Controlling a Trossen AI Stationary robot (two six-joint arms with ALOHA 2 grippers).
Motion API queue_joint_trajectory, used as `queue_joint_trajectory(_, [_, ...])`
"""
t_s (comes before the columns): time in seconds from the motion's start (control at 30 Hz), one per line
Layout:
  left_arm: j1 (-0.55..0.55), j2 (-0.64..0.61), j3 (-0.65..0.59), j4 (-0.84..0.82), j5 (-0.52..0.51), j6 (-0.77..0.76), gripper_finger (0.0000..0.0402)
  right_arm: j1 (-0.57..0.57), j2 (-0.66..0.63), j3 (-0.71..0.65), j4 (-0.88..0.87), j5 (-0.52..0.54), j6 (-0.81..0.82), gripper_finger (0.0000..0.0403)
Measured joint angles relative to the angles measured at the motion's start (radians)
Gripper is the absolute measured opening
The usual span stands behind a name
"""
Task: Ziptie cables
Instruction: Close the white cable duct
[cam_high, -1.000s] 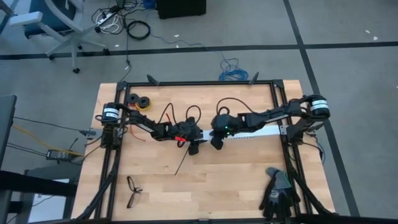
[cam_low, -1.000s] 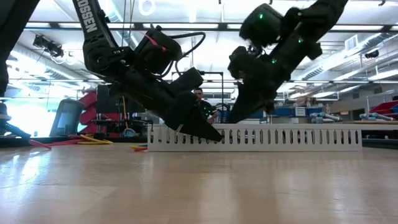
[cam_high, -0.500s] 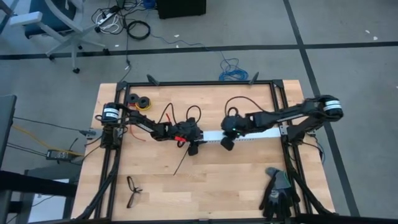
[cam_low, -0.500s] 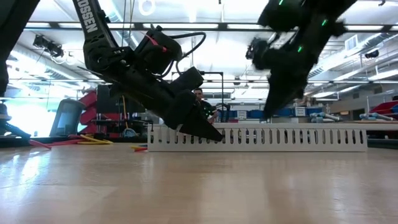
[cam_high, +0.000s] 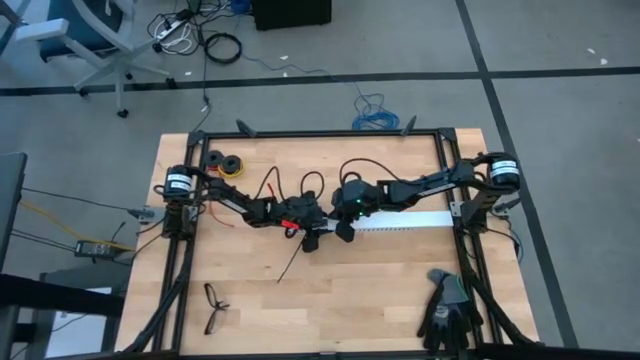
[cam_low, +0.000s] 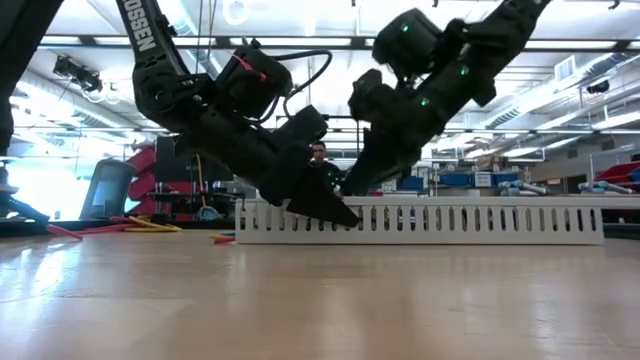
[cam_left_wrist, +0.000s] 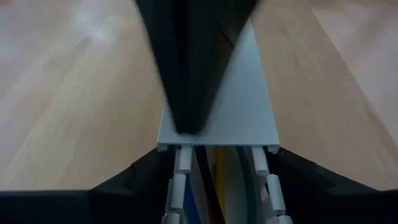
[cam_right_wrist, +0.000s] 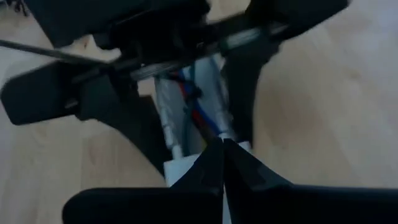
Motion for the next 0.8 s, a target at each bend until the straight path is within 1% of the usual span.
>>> queue_joint_trajectory(0.07, [0.0,0.0,0.0,0.001,0.004,0.003,0.0234,0.006,-0.024,-0.002,-0.007,0.008,-0.004,0.0])
queue_joint_trajectory(0.17, [0.0,0.0,-0.001,-0.002,0.004,0.008,0.025,0.009,-0.055,-0.001,-0.018,0.009,-0.002,0.0])
queue_joint_trajectory(0.27, [0.0,0.0,-0.001,-0.001,0.003,0.031,0.0271,0.011,-0.066,0.0,-0.037,0.007,0.001,0.0])
queue_joint_trajectory(0.37, [0.0,-0.002,-0.002,-0.009,-0.001,0.038,0.0284,0.01,-0.069,0.0,-0.046,0.008,0.003,0.0])
queue_joint_trajectory(0.57, [0.0,-0.01,-0.003,-0.032,-0.003,0.038,0.0287,0.01,-0.07,0.0,-0.068,0.015,0.012,0.0])
queue_joint_trajectory(0.8, [0.001,-0.086,-0.004,-0.161,-0.018,0.032,0.0286,0.009,-0.07,0.001,-0.109,0.021,0.012,0.0])
